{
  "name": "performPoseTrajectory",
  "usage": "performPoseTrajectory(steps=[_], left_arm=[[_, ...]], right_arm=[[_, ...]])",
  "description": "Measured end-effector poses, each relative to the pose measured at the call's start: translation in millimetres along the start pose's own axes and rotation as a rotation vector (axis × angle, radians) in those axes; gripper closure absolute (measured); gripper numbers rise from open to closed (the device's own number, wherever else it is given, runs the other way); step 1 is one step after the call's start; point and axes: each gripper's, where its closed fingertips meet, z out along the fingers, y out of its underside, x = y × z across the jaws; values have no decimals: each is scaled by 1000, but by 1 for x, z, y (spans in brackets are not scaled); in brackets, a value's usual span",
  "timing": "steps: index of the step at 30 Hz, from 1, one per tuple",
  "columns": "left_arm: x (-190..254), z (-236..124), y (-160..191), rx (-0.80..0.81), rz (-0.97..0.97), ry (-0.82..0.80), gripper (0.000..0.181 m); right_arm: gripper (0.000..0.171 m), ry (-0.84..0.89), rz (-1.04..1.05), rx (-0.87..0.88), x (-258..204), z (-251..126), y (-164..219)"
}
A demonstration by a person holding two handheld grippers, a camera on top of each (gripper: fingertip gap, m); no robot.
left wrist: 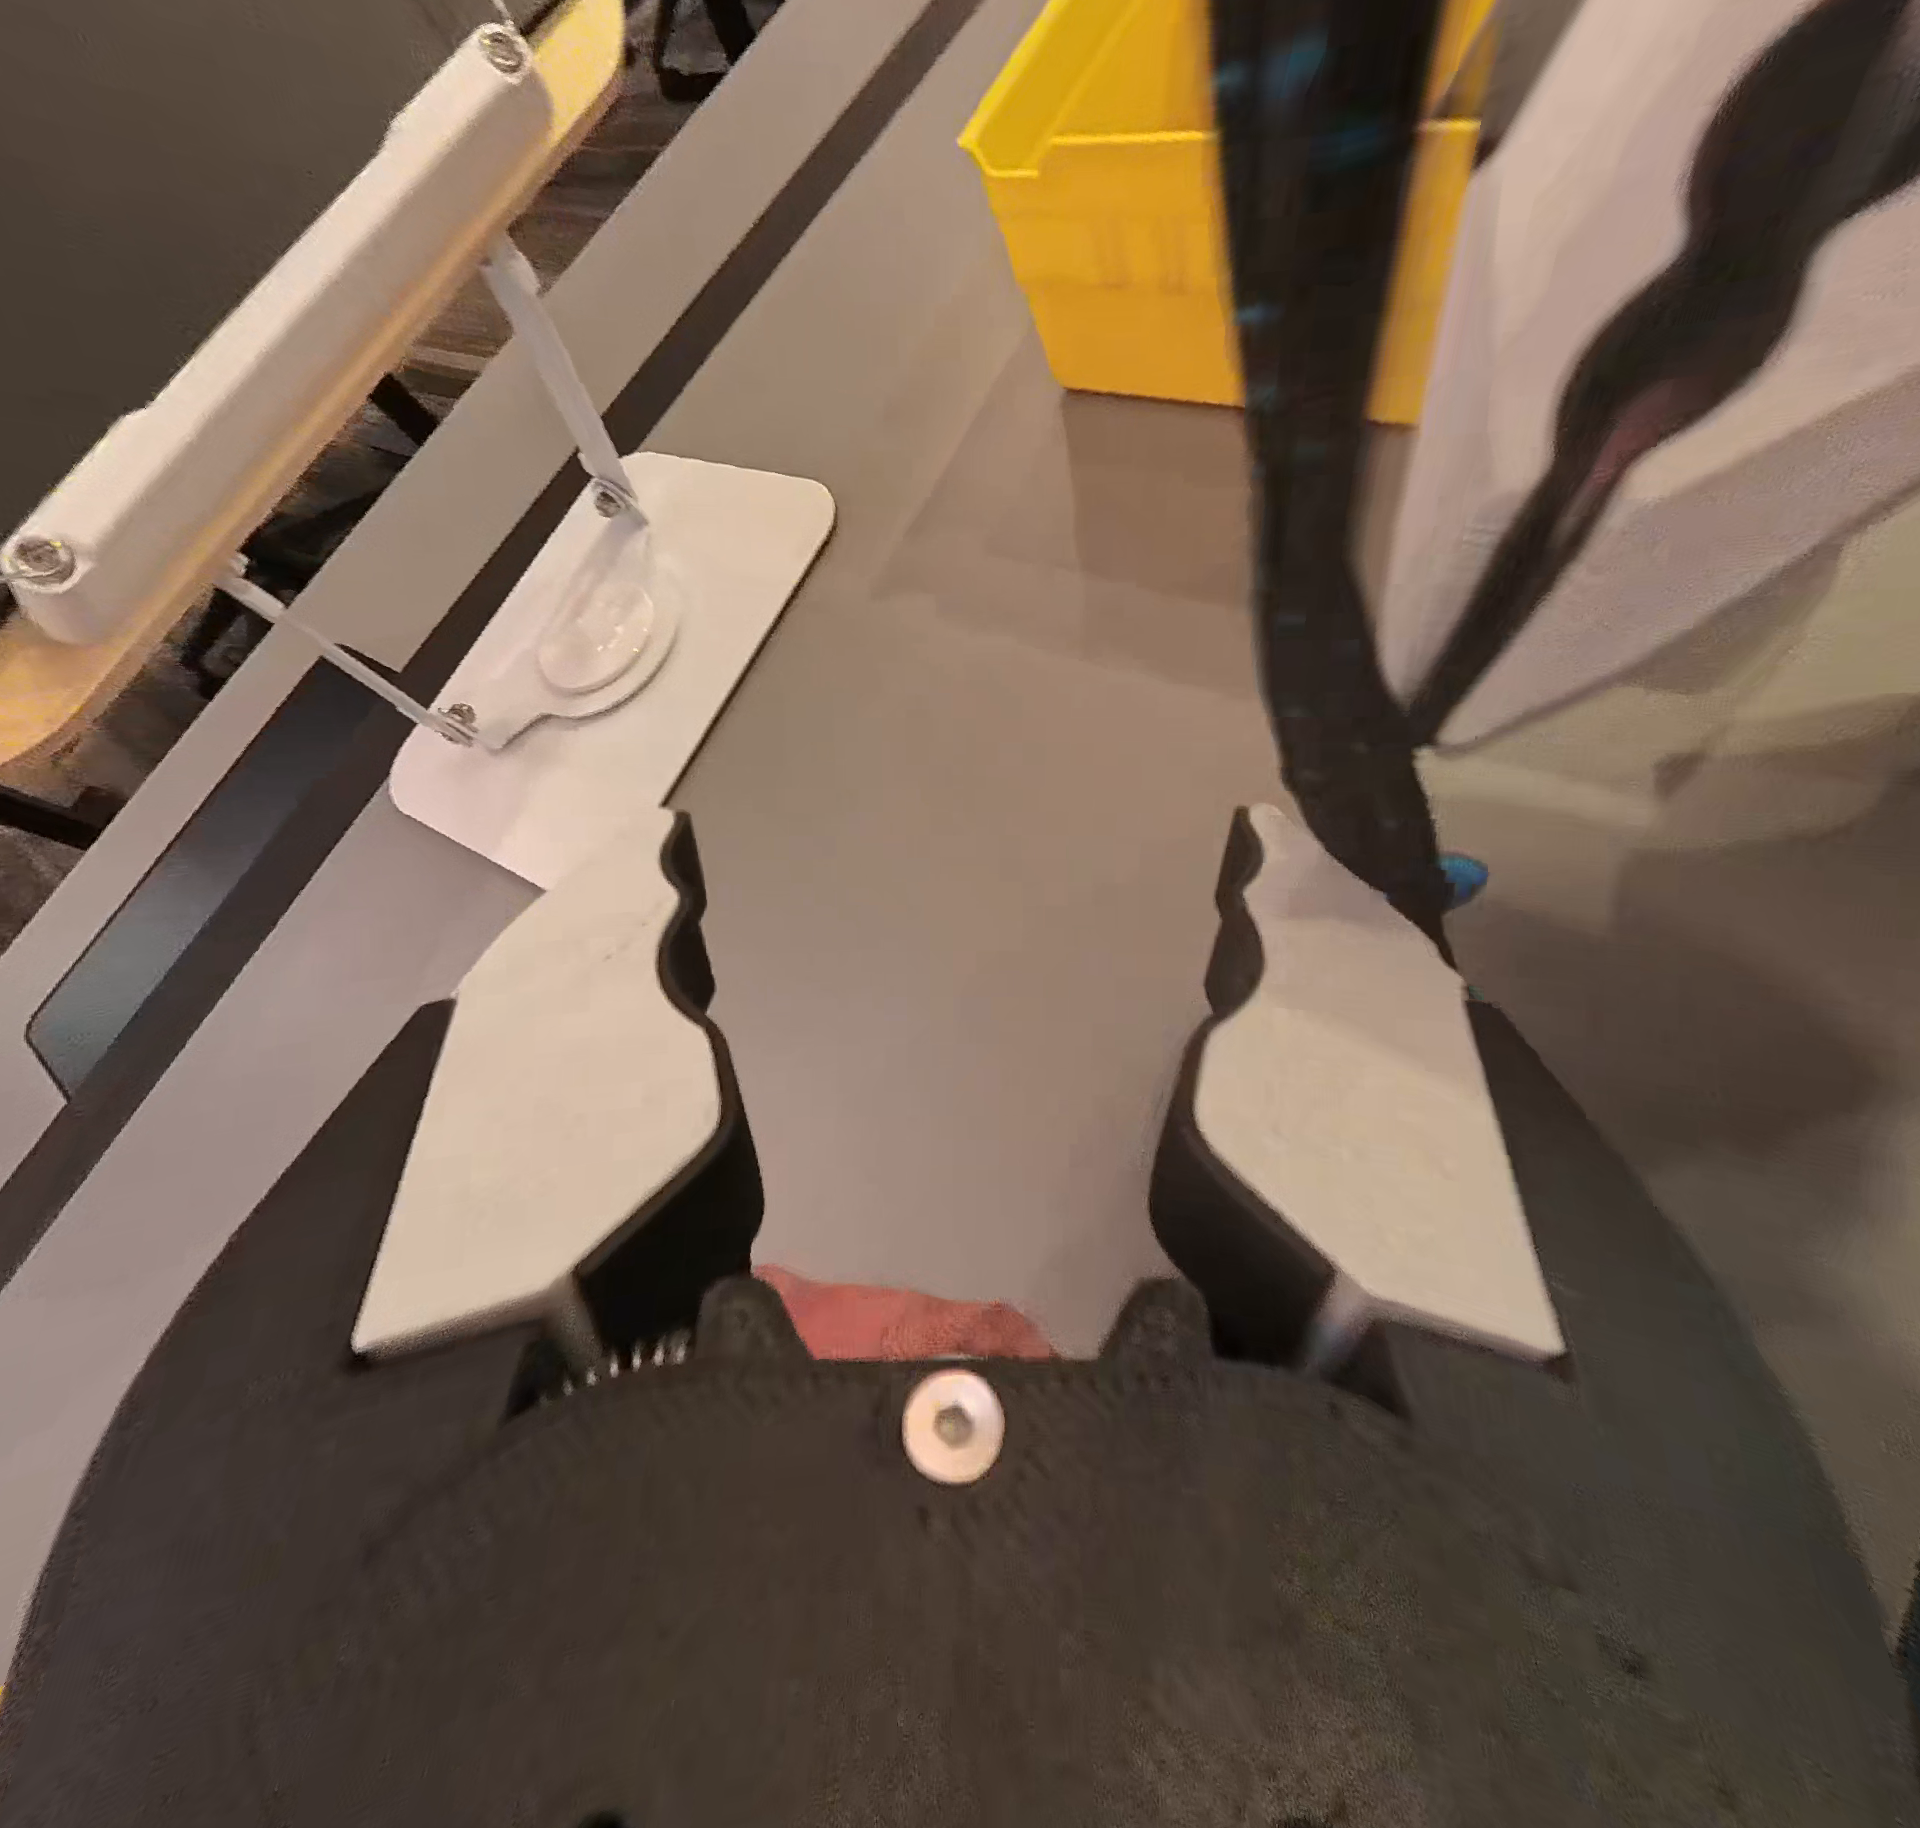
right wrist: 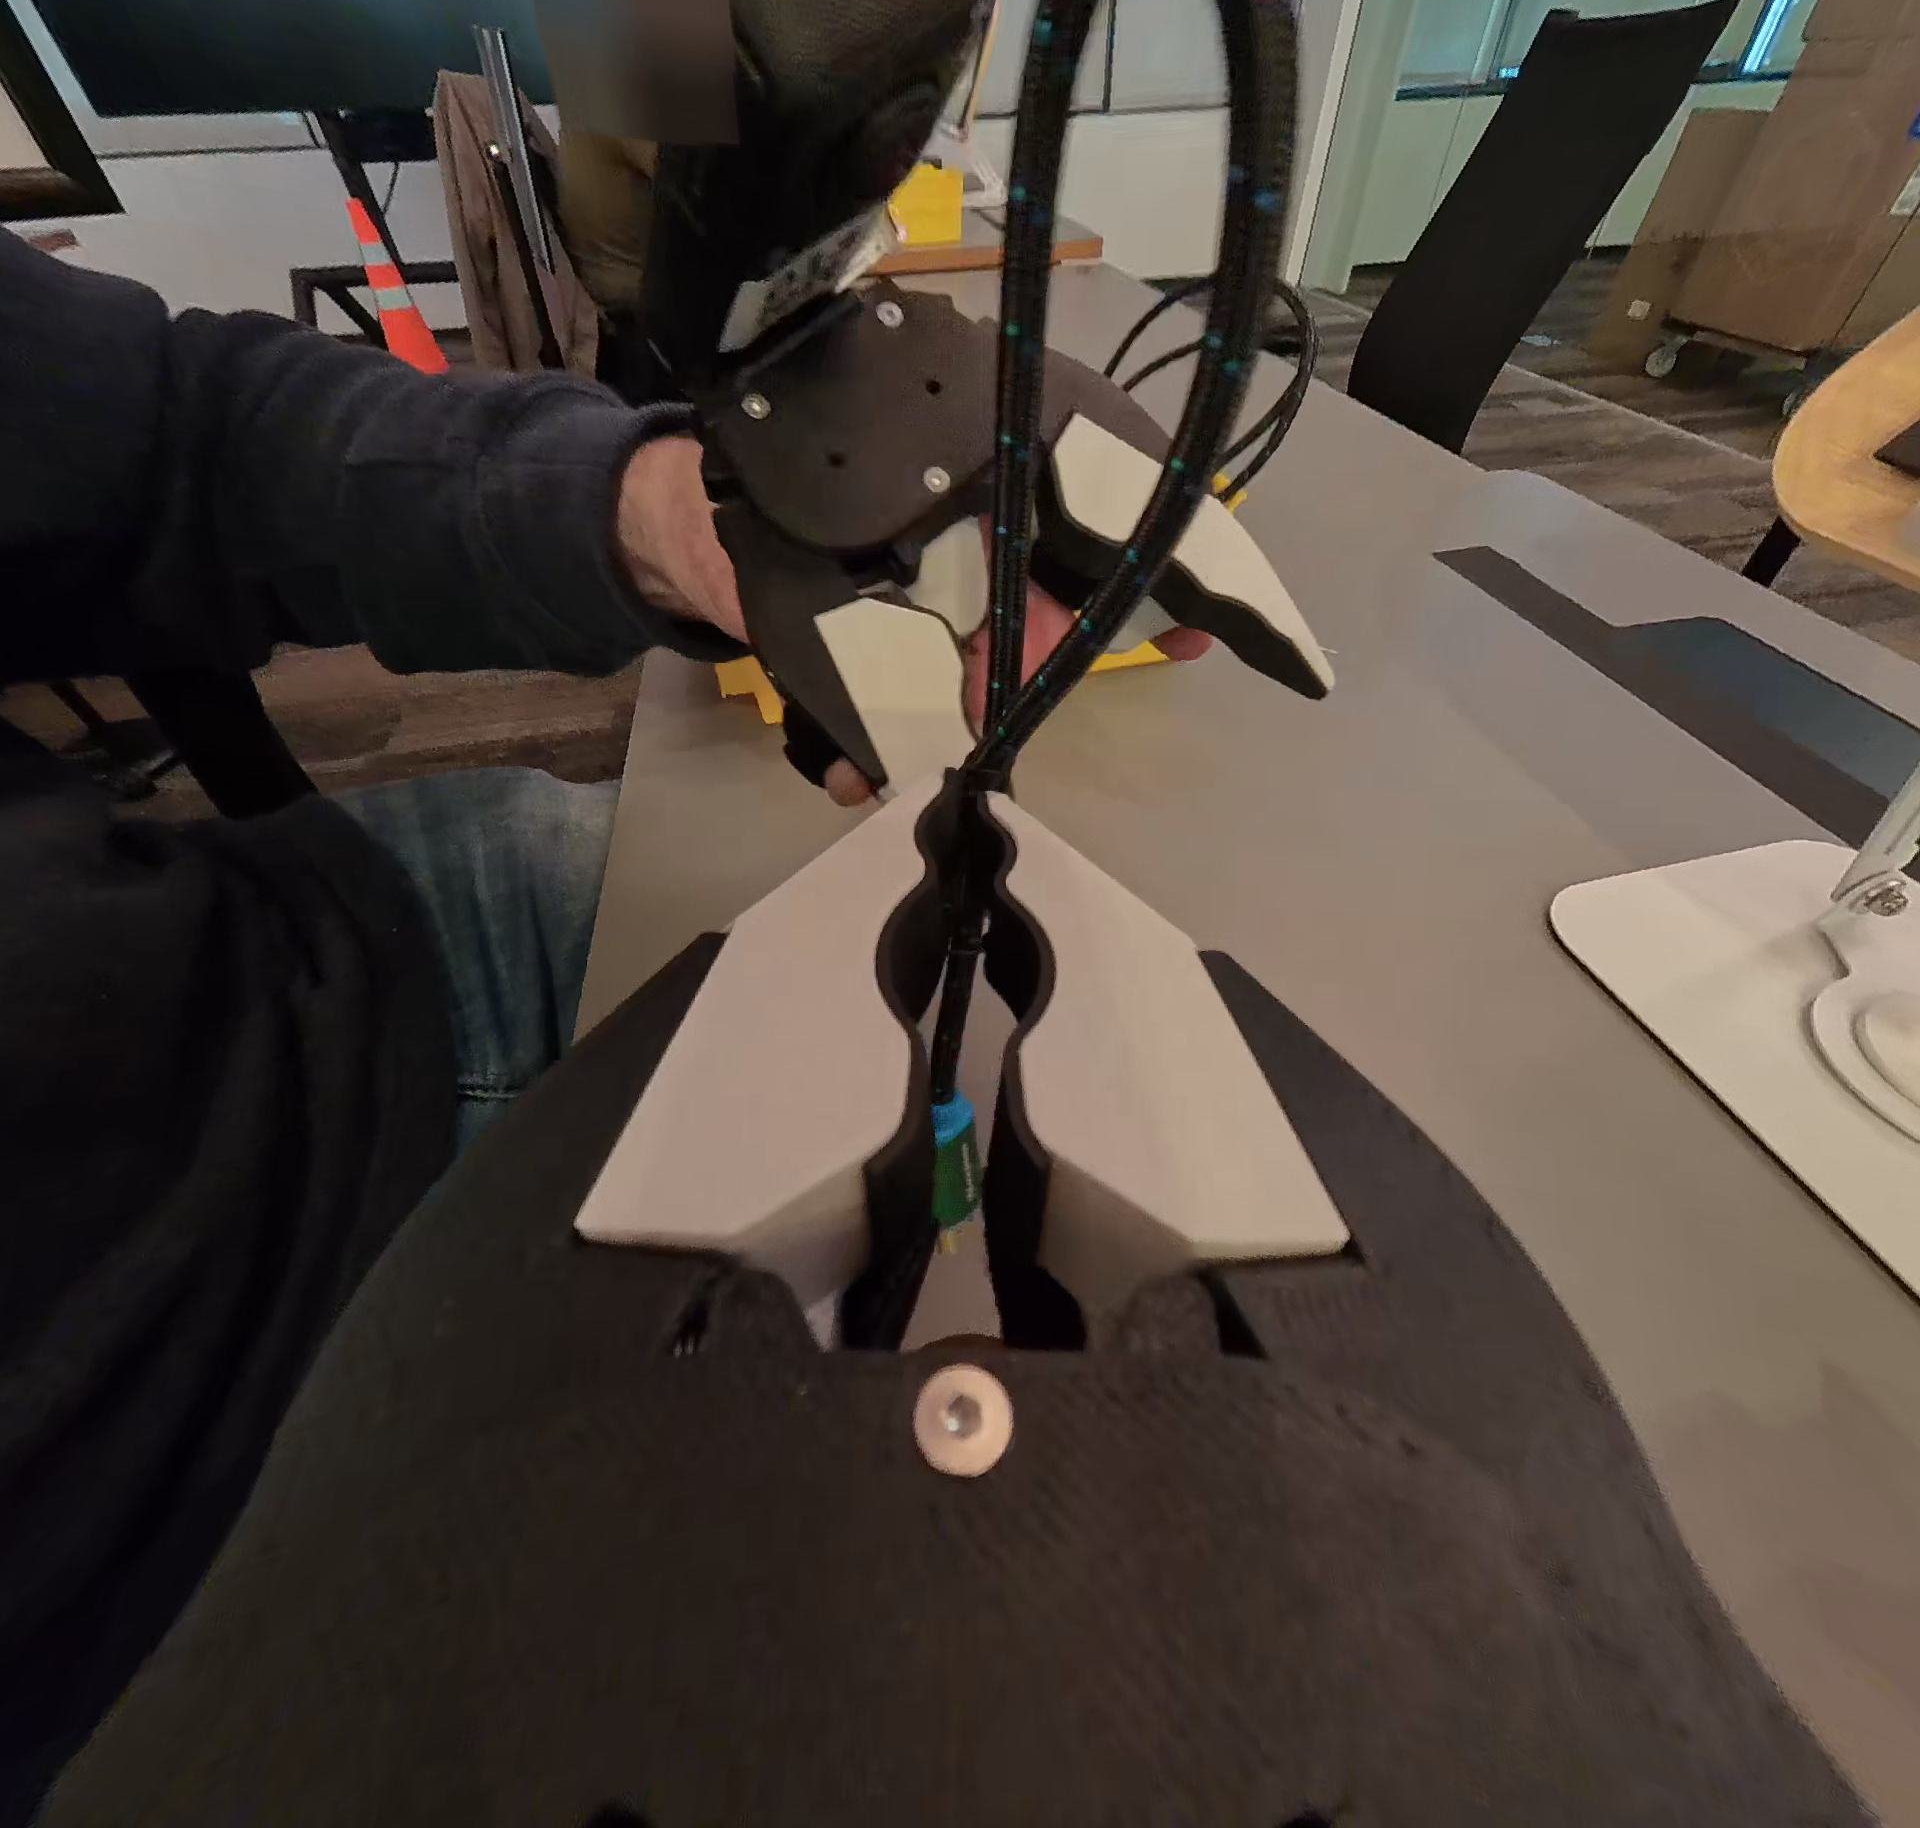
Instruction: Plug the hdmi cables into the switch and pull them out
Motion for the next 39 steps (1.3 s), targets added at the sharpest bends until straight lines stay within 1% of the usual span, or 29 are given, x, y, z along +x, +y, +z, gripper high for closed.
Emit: performPoseTrajectory(steps=[2,4,6,9,10,13,14,15,18,20,24,26,27,29,31,33,35,36,39], left_arm=[[4,-3,1,15,-2,32,87],[8,-7,2,31,-51,83,88],[10,-10,3,60,-64,113,92],[16,-17,4,106,-85,185,91],[20,-20,2,132,-78,223,90],[53,-35,-11,203,-6,391,96],[61,-34,-12,184,9,420,101],[65,-31,-13,176,7,429,111],[56,-19,-23,235,-92,373,143],[50,-15,-27,287,-122,334,167],[47,-15,-27,318,-161,337,170],[51,-18,-26,311,-204,397,170],[50,-19,-27,309,-232,415,170],[45,-23,-25,315,-305,478,171],[41,-28,-23,327,-386,563,171],[40,-37,-21,350,-419,655,171],[43,-43,-19,345,-409,707,171],[49,-47,-19,335,-388,746,171],[70,-58,-18,302,-295,837,171]], right_arm=[[171,9,27,-3,4,0,2],[171,8,59,4,8,-1,3],[171,-6,76,17,7,-1,2],[171,-29,96,30,4,0,0],[171,-38,107,32,4,0,0],[171,-64,136,54,4,1,-3],[171,-70,151,67,4,2,-5],[171,-77,163,73,4,3,-6],[171,-108,199,92,1,6,-8],[171,-127,220,105,-1,6,-10],[171,-137,253,99,-1,5,-10],[171,-162,258,93,-2,5,-12],[166,-167,260,98,-1,4,-14],[138,-165,274,117,3,-2,-23],[125,-160,270,120,7,-10,-31],[119,-139,255,150,13,-17,-42],[113,-132,245,147,17,-17,-48],[106,-146,236,136,15,-13,-50],[97,-256,208,110,-1,1,-57]])
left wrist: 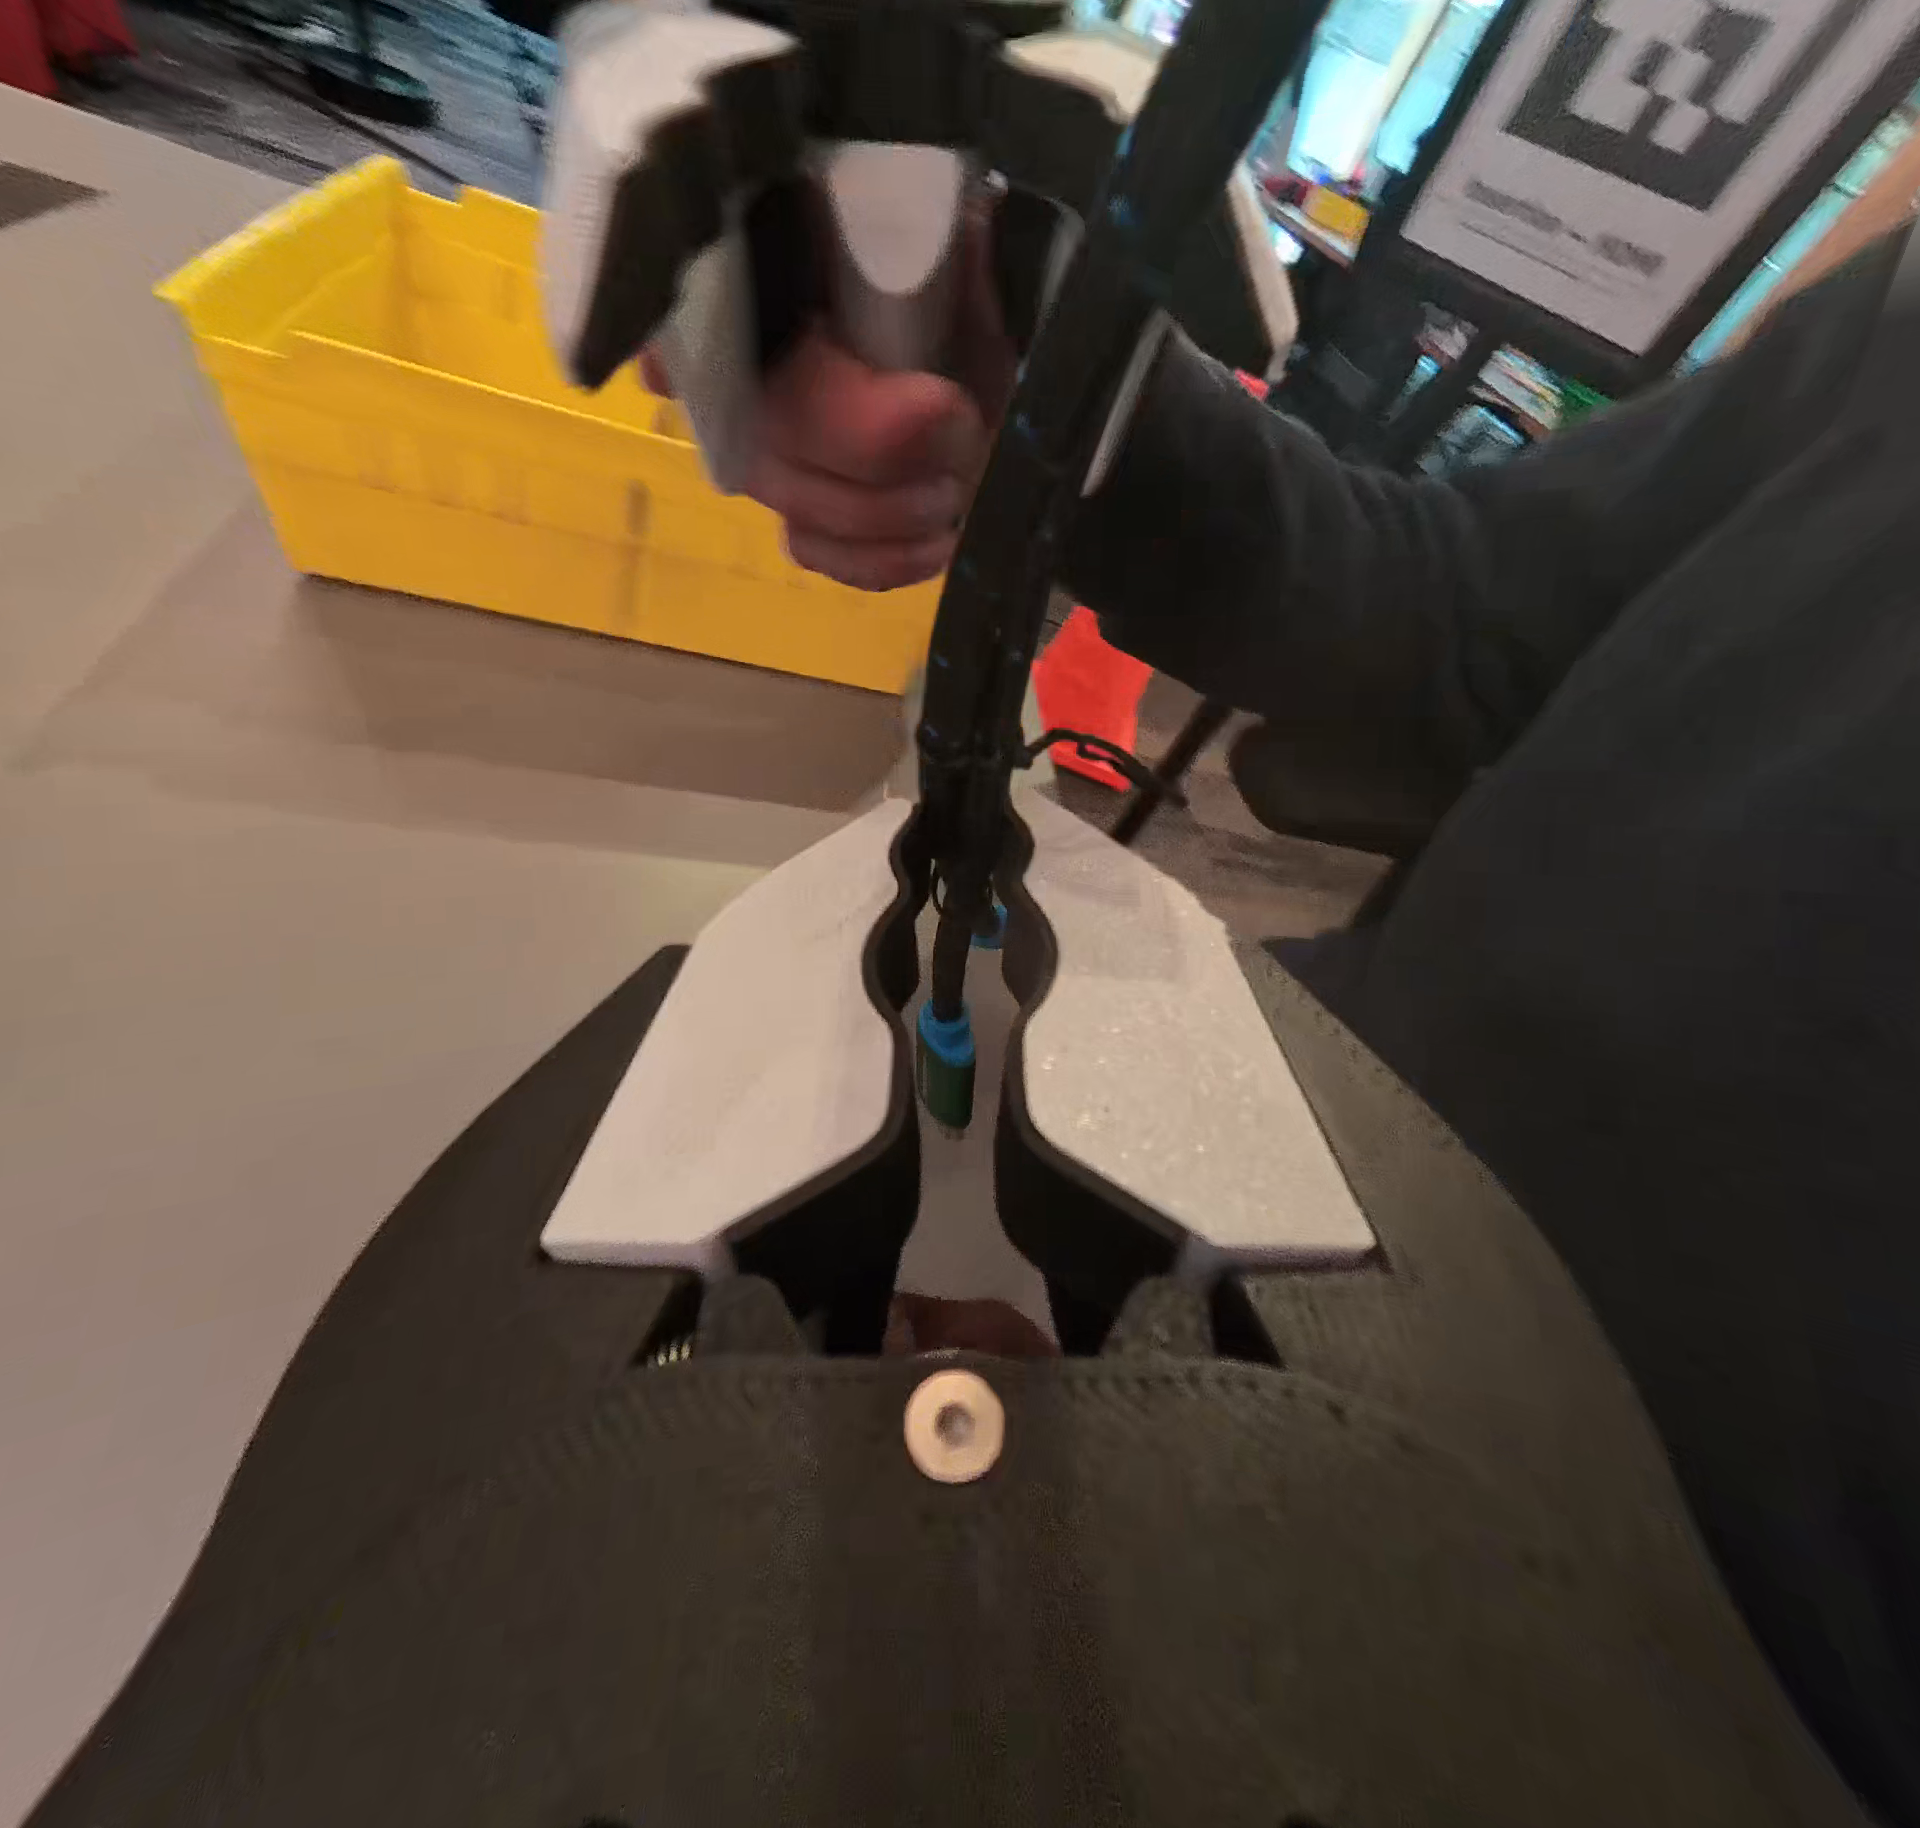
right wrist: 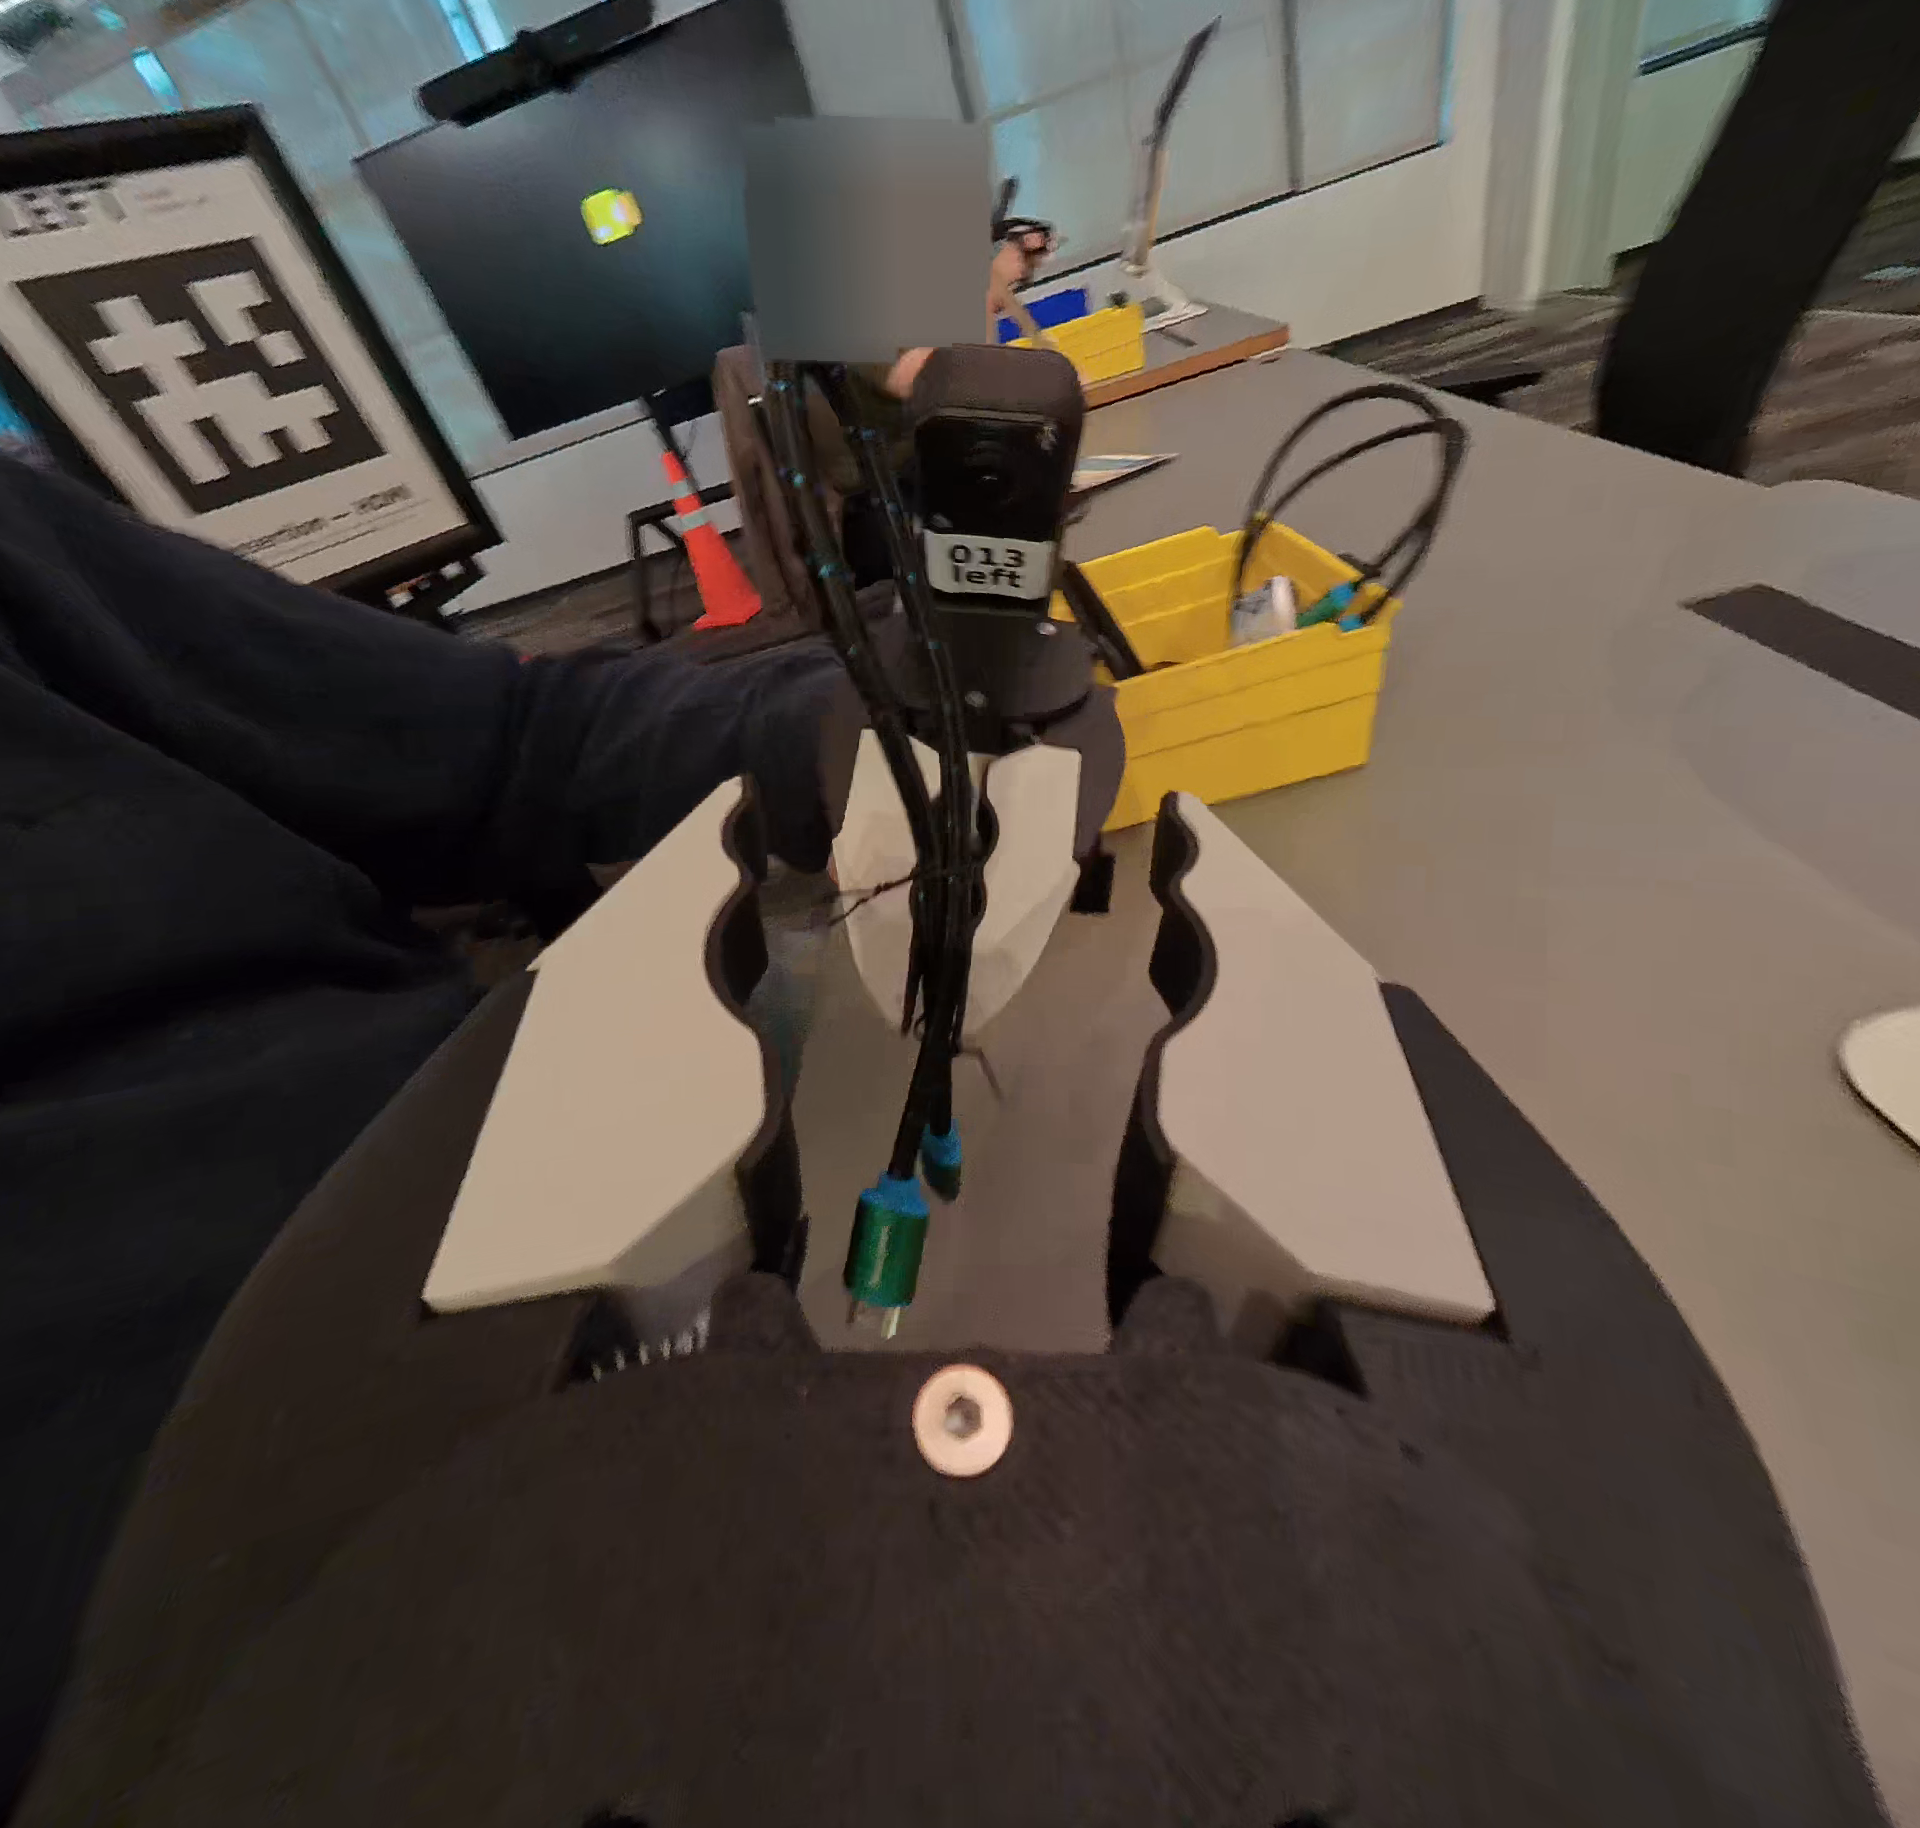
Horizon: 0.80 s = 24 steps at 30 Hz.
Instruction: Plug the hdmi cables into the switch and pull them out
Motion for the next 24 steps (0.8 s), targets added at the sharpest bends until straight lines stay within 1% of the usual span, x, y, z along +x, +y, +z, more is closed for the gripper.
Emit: performPoseTrajectory(steps=[4,7,8,9,10,12,13,15,20,22,23,24], left_arm=[[30,13,15,-120,67,138,171],[49,16,22,-164,75,260,171],[53,17,24,-178,84,284,171],[56,17,26,-193,91,303,171],[59,18,29,-206,92,325,171],[61,18,34,-231,108,331,171],[61,16,35,-232,106,333,172],[58,11,31,-203,90,325,173],[48,4,27,-177,91,264,175],[46,4,25,-168,107,234,174],[42,3,23,-160,115,203,173],[35,2,19,-149,132,144,162]], right_arm=[[96,-283,-2,-19,-35,23,-4],[101,-514,22,-55,-63,30,-3],[108,-594,22,-79,-73,30,0],[122,-655,10,-98,-82,29,2],[128,-676,-18,-116,-87,31,5],[131,-647,-92,-150,-89,37,10],[134,-605,-119,-151,-86,40,10],[141,-531,-153,-110,-79,44,5],[156,-397,-181,-57,-65,45,-2],[159,-355,-184,-53,-60,46,-4],[159,-326,-172,-34,-55,46,-8],[159,-290,-149,4,-47,44,-14]])
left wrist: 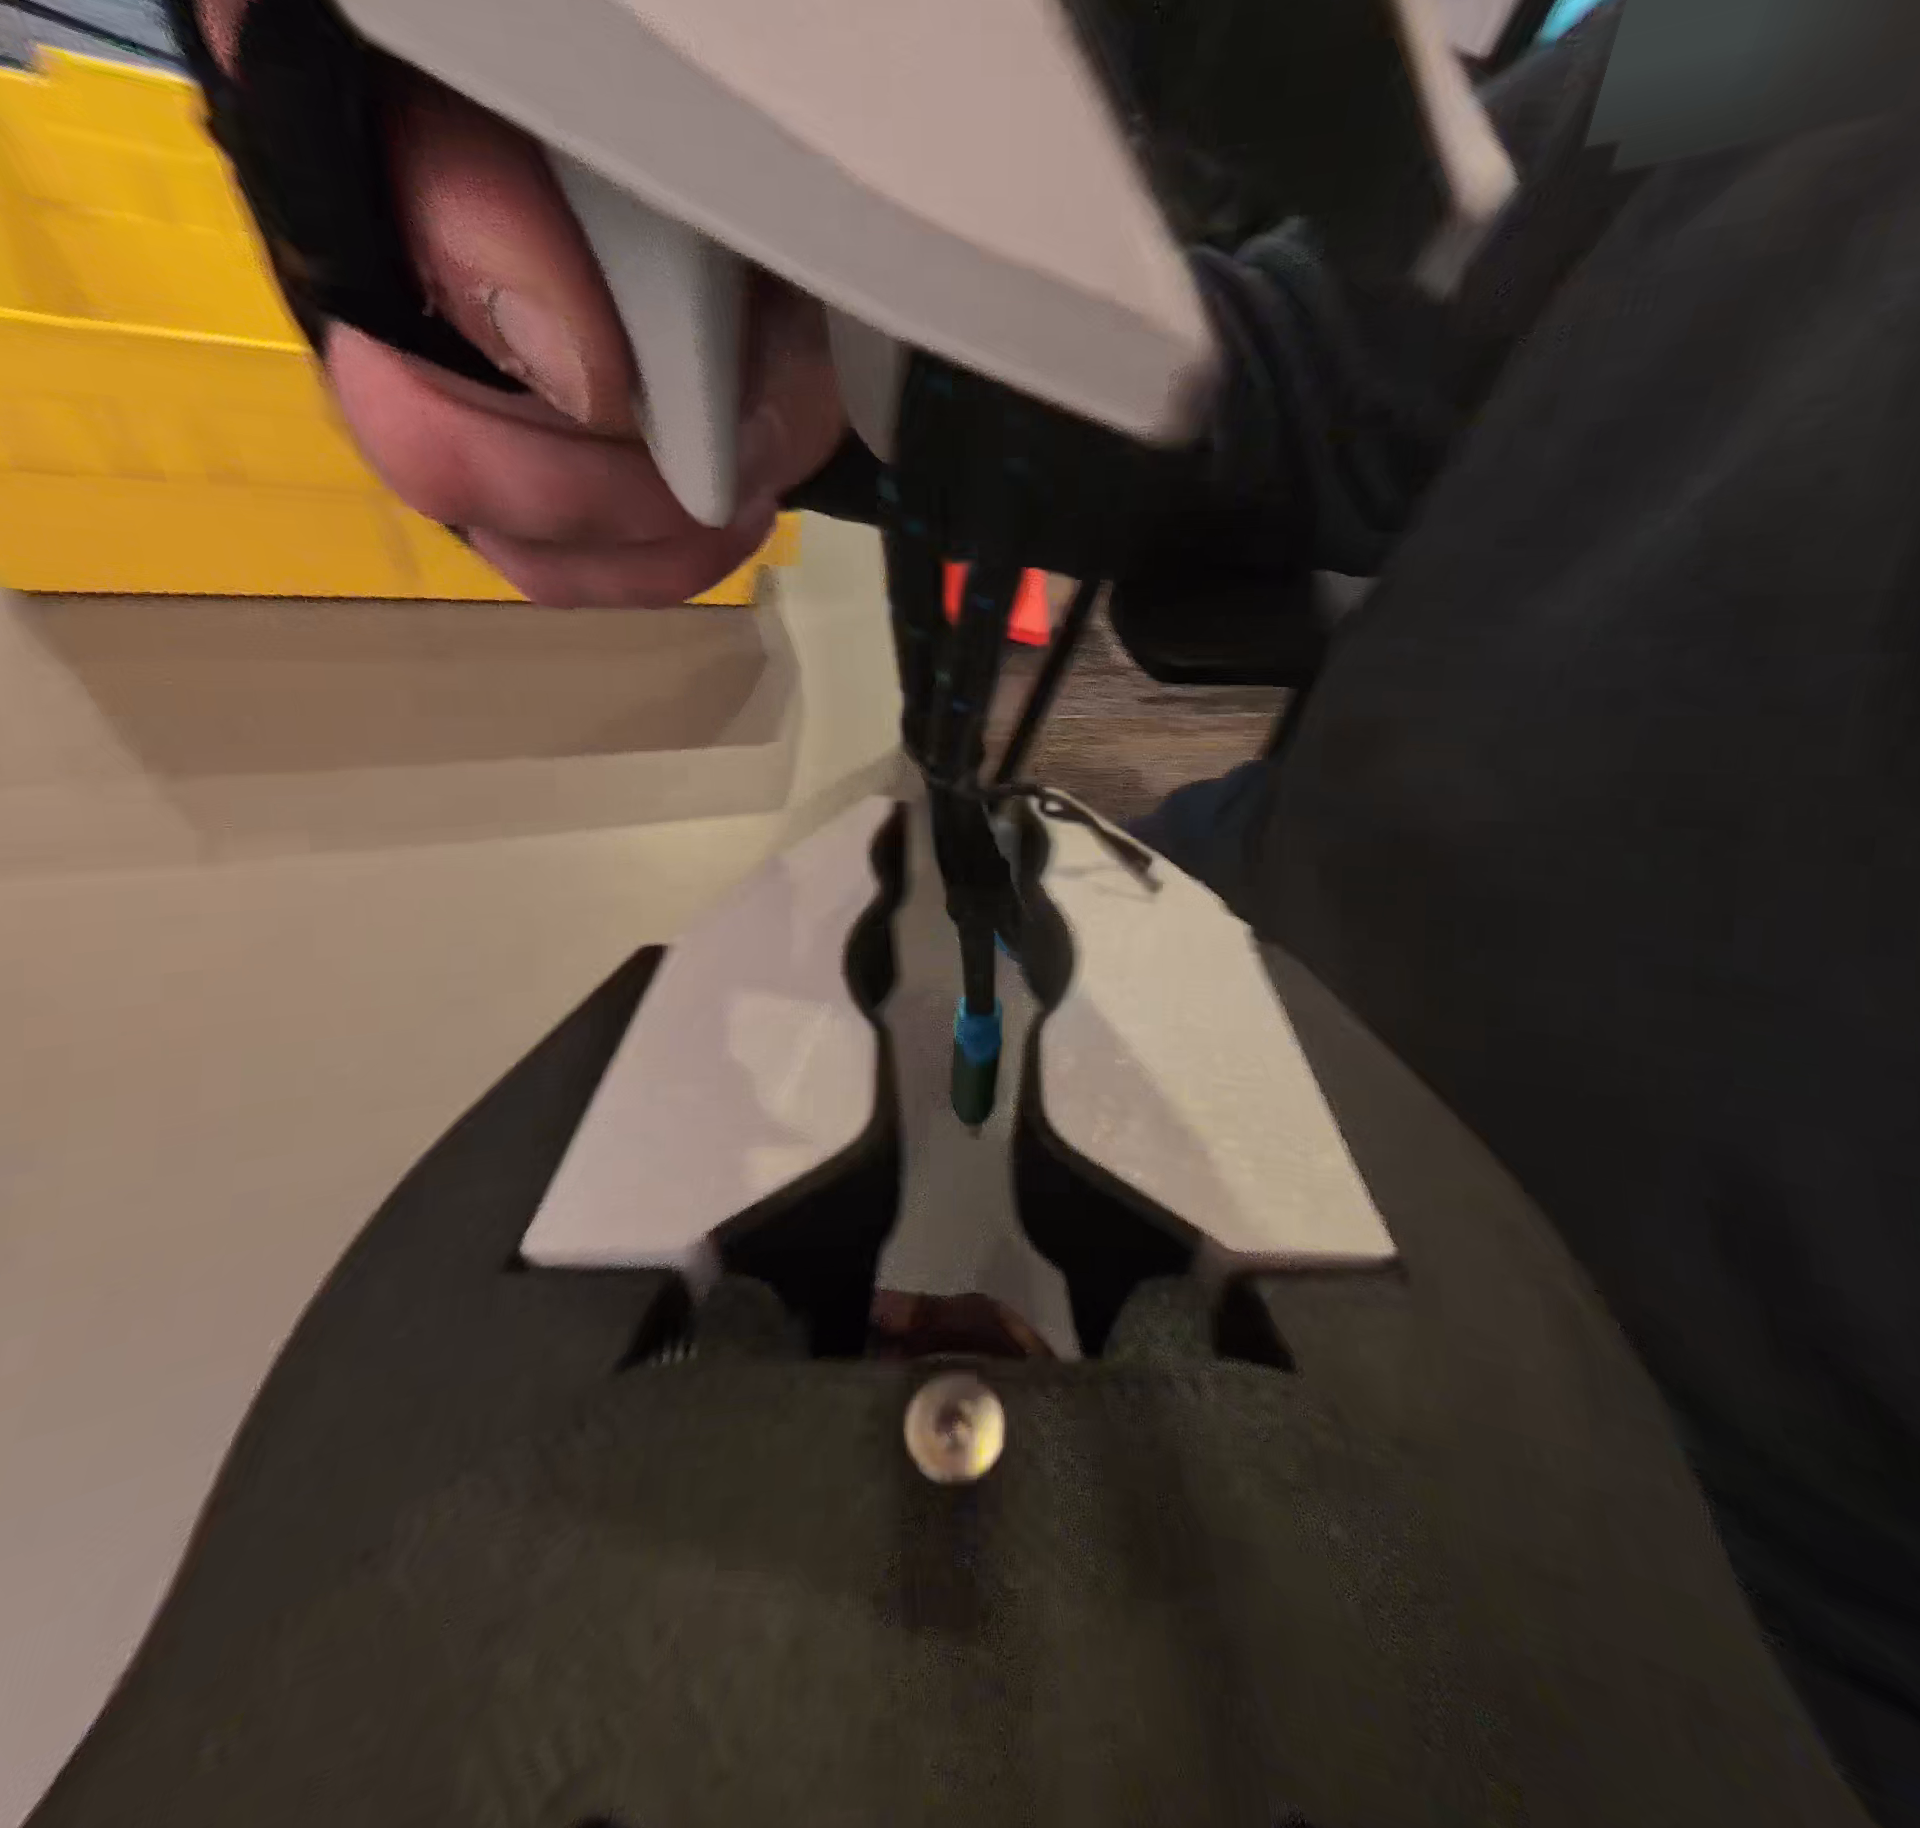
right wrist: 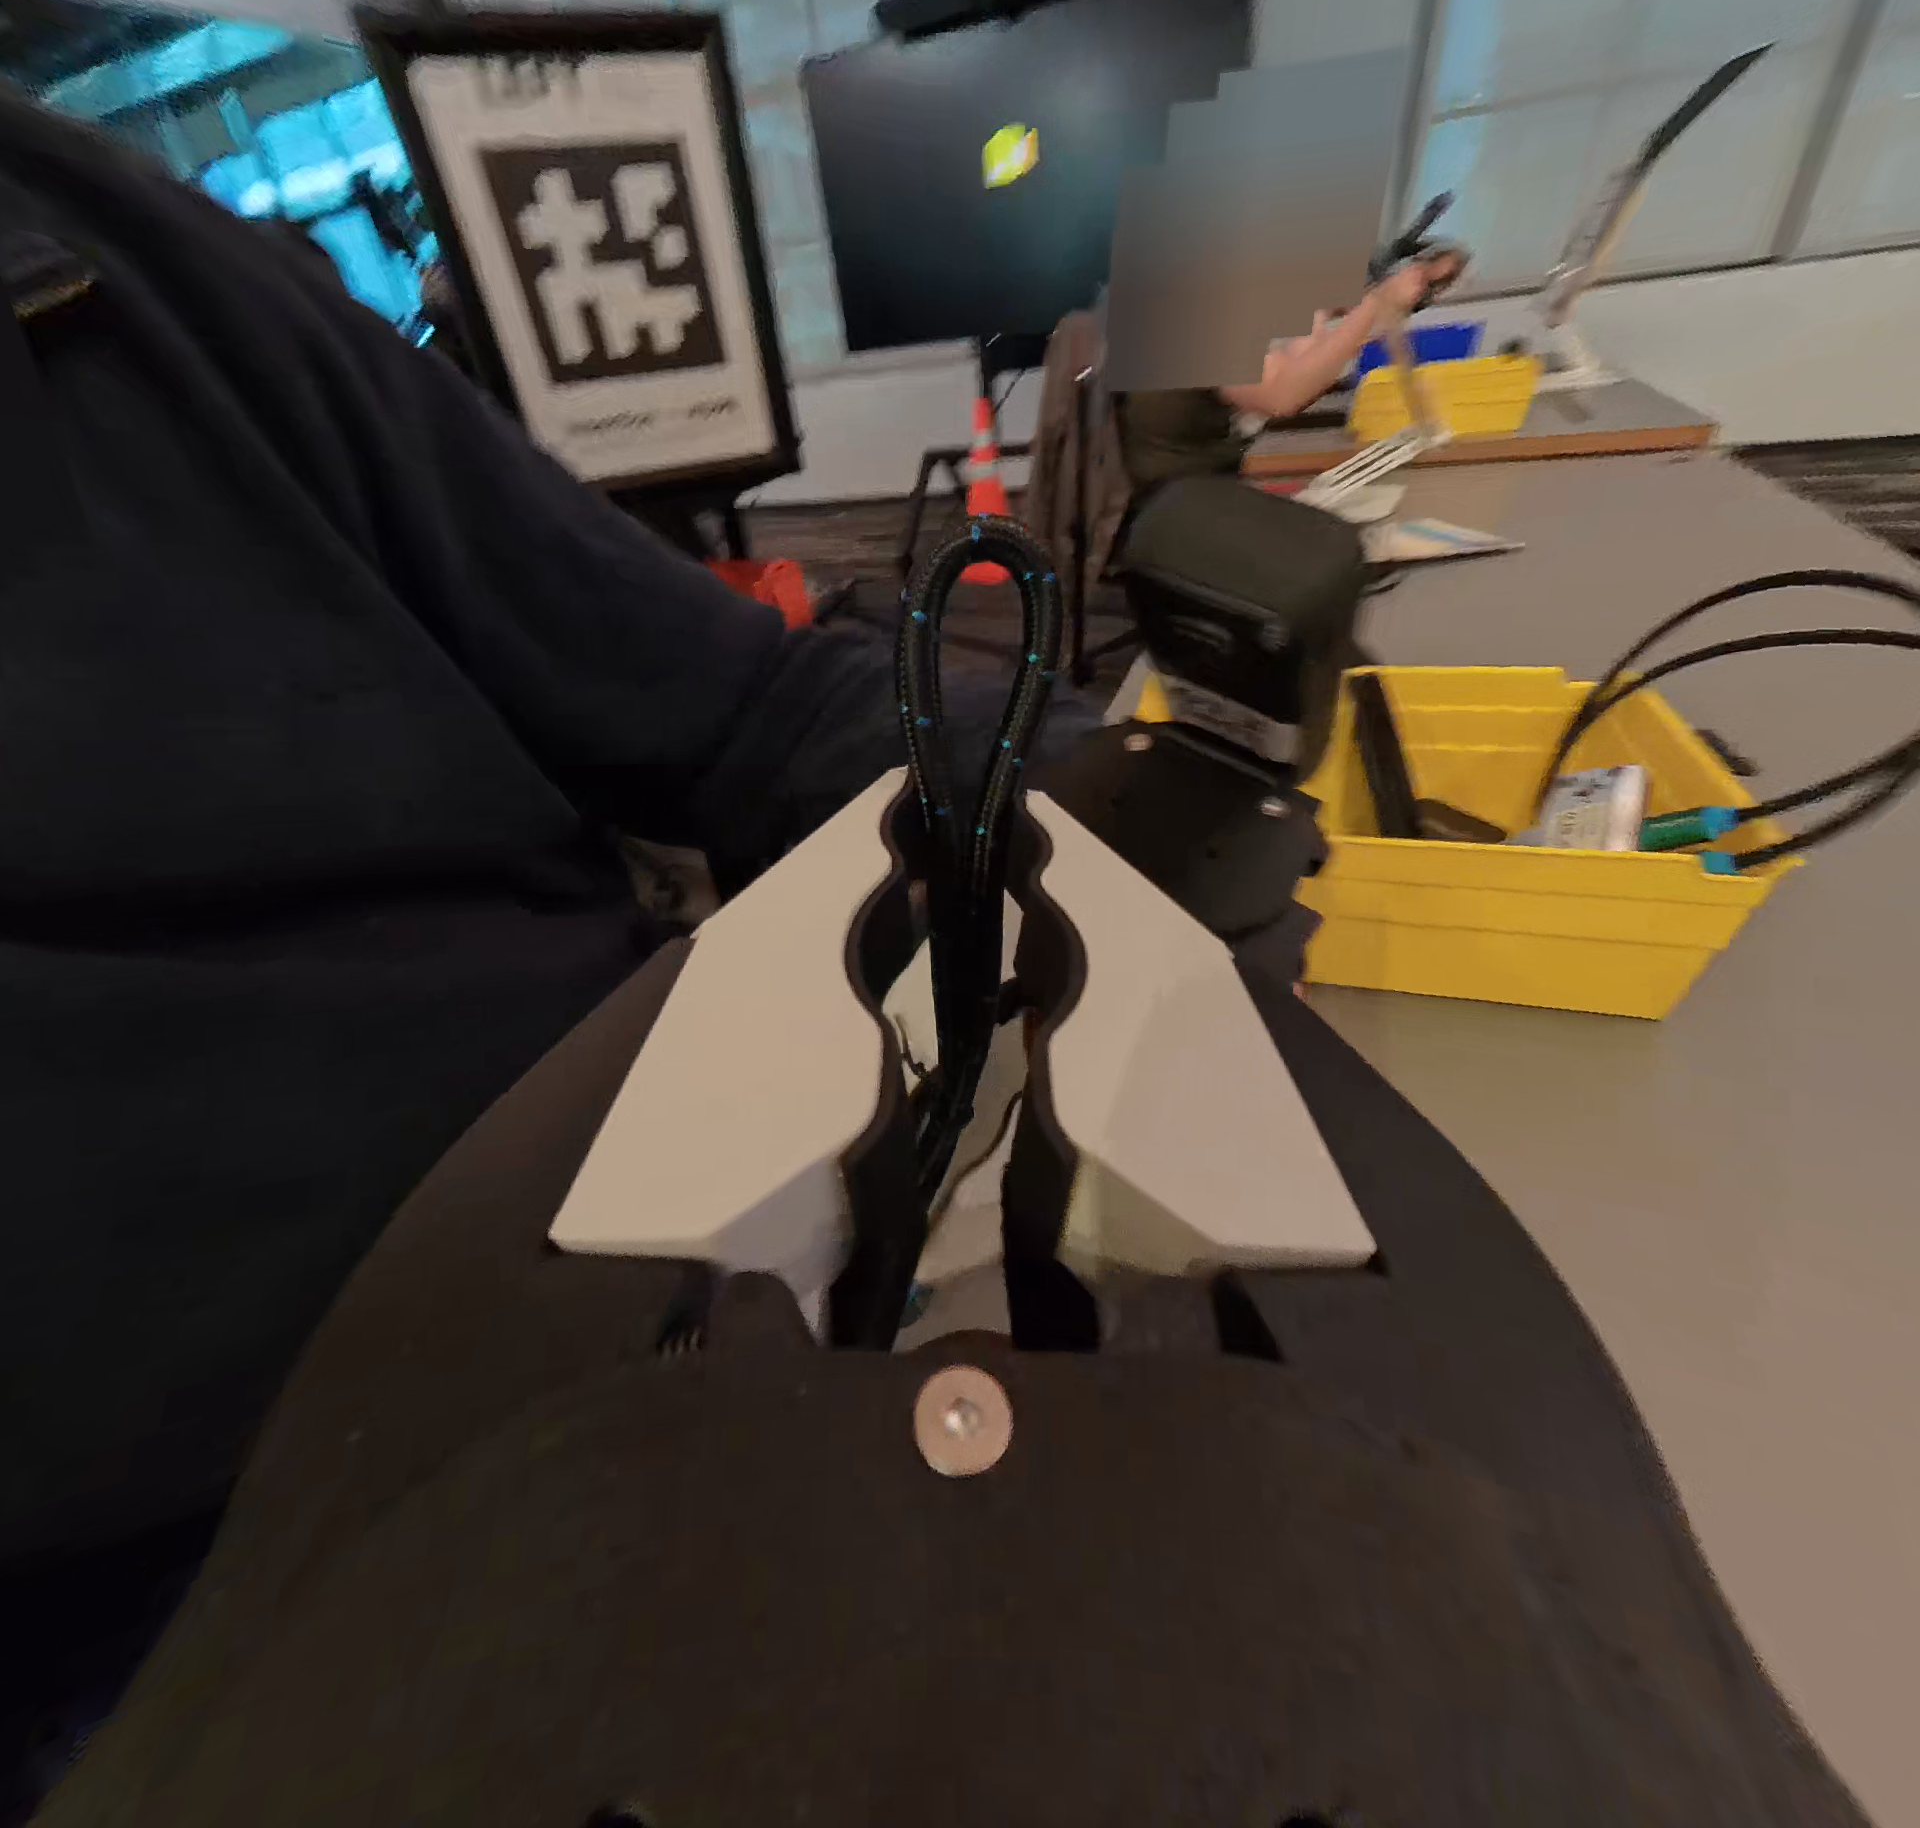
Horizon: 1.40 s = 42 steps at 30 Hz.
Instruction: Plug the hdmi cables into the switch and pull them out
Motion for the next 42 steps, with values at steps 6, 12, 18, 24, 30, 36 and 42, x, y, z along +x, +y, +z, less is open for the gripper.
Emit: performPoseTrajectory(steps=[6,12,18,24,30,36,42], left_arm=[[-37,-36,-45,196,52,-347,123],[-53,-37,-52,212,63,-484,157],[-57,-38,-38,114,39,-504,174],[-39,-32,-25,21,85,-377,174],[-46,-34,-14,-55,96,-426,174],[-50,-33,-9,-91,125,-457,175],[-49,-32,-19,-53,182,-486,160]], right_arm=[[159,203,53,78,34,-26,-6],[158,258,66,95,41,-18,-4],[149,270,88,94,44,-19,4],[123,189,51,158,27,-23,-11],[140,269,40,37,34,-13,4],[146,320,-39,-44,33,-9,11],[151,330,-25,-19,35,-15,9]])
